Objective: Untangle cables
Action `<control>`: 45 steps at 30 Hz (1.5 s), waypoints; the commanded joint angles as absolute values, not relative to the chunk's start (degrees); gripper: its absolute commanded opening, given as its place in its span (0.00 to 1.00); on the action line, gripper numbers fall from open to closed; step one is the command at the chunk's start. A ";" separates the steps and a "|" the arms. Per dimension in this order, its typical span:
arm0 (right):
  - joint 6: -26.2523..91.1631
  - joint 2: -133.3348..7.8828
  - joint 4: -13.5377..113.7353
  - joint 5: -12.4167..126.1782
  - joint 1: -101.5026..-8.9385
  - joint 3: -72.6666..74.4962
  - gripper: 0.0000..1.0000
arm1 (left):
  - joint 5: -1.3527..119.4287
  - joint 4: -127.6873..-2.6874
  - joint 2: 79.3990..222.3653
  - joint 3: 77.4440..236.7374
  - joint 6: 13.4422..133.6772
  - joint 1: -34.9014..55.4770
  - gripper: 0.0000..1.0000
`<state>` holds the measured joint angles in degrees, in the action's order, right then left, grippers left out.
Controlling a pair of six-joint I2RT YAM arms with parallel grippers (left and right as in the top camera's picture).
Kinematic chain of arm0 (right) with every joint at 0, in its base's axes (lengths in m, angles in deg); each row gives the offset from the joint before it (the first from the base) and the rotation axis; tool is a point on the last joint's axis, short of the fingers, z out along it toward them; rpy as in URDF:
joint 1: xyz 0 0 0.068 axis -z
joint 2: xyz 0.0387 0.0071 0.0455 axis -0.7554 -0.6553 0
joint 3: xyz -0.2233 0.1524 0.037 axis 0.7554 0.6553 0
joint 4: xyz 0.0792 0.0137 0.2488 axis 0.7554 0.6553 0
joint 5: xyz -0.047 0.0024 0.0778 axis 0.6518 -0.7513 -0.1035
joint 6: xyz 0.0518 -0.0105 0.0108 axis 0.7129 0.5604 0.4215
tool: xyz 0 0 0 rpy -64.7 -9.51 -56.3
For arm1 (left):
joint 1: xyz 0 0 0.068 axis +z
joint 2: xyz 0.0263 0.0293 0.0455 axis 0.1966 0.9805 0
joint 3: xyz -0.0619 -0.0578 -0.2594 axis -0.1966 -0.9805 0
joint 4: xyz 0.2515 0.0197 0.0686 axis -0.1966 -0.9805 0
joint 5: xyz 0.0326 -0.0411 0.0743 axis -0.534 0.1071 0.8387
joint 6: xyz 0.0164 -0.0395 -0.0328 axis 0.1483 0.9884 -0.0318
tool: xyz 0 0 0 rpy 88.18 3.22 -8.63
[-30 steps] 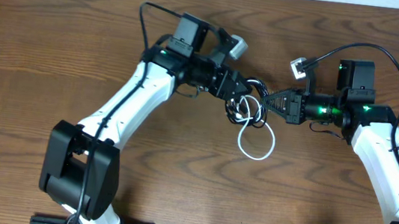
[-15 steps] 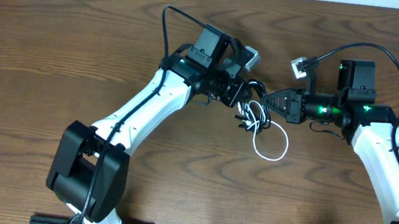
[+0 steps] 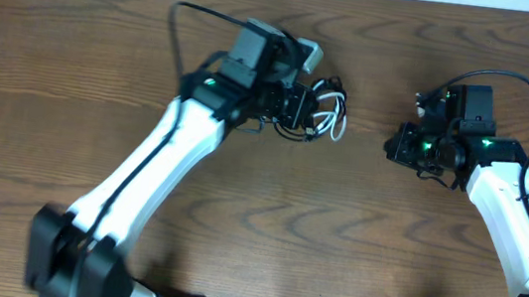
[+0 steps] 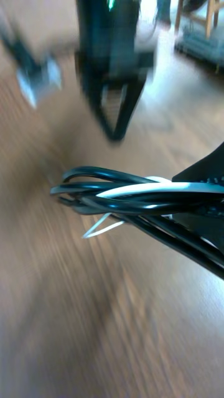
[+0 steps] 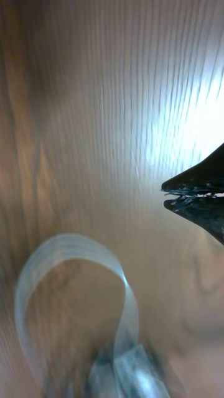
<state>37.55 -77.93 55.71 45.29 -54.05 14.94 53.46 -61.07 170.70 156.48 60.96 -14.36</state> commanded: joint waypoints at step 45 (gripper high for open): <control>54.22 -94.39 39.33 53.24 -61.48 11.50 0.50 | 39.61 -60.72 165.60 157.07 77.92 -7.49 0.08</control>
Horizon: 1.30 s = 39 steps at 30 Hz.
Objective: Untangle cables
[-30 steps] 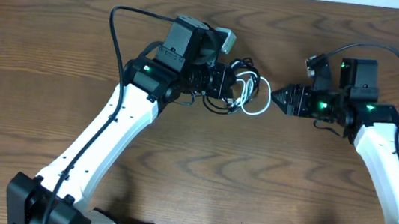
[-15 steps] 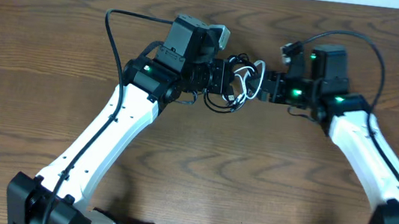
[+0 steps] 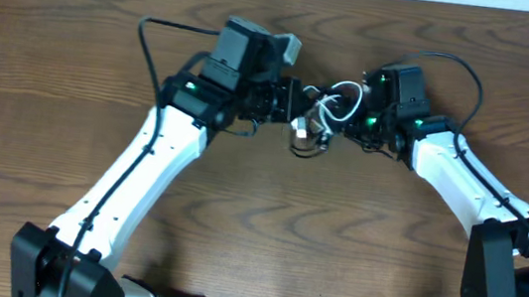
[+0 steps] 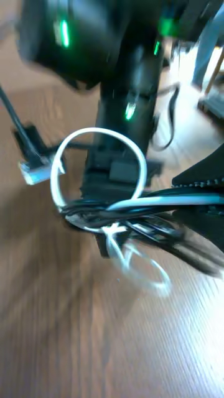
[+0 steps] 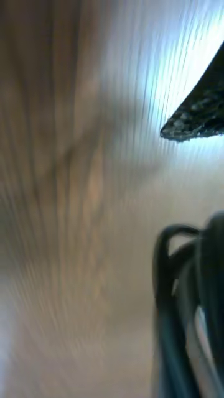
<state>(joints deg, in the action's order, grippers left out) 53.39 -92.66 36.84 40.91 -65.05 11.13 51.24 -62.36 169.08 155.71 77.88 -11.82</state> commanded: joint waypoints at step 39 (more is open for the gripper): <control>40.56 -79.72 62.00 51.06 -50.16 10.08 0.75 | 34.54 -64.48 171.57 154.73 70.64 -10.01 0.07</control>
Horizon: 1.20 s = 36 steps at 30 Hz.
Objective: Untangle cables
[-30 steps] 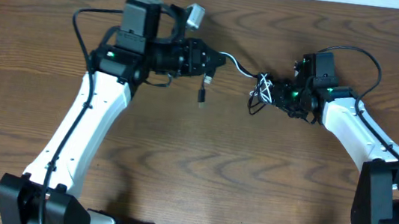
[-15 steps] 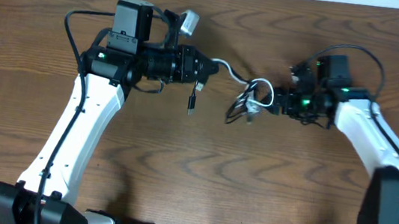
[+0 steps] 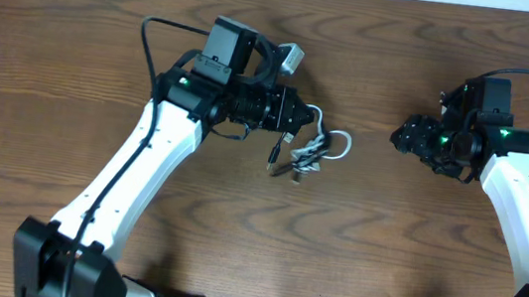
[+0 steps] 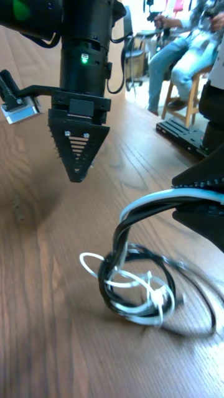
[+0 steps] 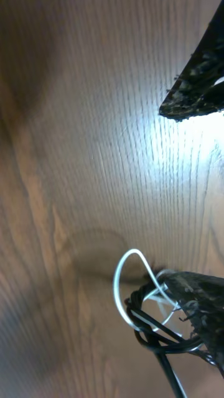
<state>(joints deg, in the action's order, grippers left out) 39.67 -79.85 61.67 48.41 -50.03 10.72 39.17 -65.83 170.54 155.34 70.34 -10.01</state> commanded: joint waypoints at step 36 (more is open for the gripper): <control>38.64 -79.72 61.89 52.41 -50.23 10.08 0.75 | 60.74 -60.78 189.30 156.57 69.70 -8.26 0.74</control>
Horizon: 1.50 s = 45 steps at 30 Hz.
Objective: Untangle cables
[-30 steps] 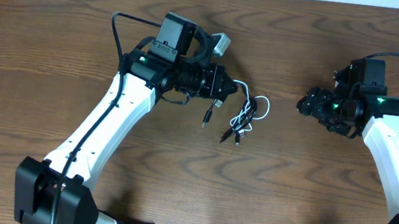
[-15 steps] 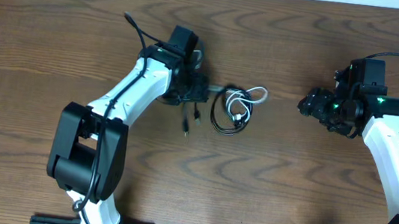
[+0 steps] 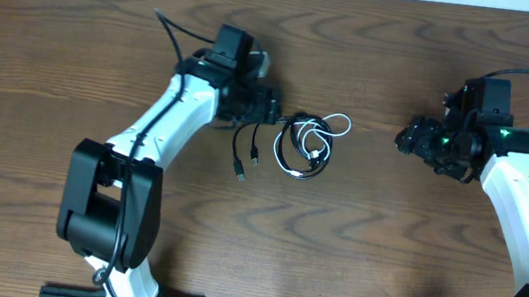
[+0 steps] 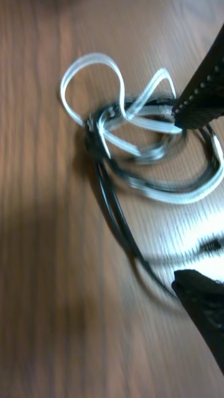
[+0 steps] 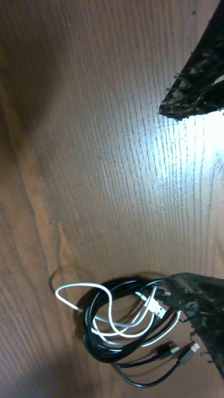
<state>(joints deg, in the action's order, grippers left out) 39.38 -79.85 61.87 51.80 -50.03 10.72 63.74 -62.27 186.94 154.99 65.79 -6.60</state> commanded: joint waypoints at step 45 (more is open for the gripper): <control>47.45 -80.24 44.78 34.79 -63.80 10.08 0.54 | 54.86 -57.64 177.69 156.33 79.67 -14.03 0.07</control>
<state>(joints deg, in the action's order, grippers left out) 43.17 -79.85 45.89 35.71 -63.30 10.72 59.08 -57.37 177.80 155.63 79.52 -14.49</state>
